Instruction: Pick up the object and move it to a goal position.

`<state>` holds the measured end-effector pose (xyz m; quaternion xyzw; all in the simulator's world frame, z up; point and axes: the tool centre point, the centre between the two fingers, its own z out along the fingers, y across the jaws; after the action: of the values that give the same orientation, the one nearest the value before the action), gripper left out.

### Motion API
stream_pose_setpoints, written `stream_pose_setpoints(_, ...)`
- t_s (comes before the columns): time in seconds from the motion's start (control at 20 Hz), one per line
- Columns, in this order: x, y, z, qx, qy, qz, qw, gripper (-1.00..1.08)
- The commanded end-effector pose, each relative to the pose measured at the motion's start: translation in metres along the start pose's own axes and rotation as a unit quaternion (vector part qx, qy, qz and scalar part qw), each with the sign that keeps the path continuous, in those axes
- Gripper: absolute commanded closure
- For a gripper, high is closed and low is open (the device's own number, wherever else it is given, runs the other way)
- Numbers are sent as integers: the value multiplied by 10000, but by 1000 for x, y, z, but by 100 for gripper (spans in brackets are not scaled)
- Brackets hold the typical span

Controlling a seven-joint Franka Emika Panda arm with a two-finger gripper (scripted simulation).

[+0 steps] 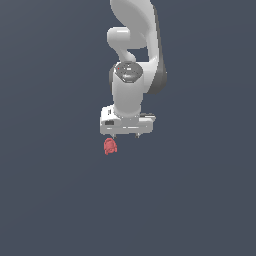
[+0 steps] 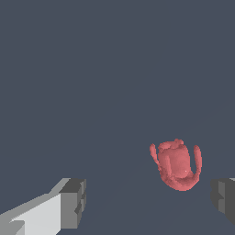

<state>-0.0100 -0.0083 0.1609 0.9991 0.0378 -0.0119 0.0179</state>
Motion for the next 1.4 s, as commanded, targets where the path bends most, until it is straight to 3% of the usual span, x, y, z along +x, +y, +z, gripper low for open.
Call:
stream_pose_setpoints(0.0,-1,5,5,13,5,-57,10000,-92)
stream_pose_setpoints(0.8,-25,65,61,143,110,-745,9971,-92)
stream_pose_setpoints(1.35,-32,78,73,162,136,-889,9958,-92)
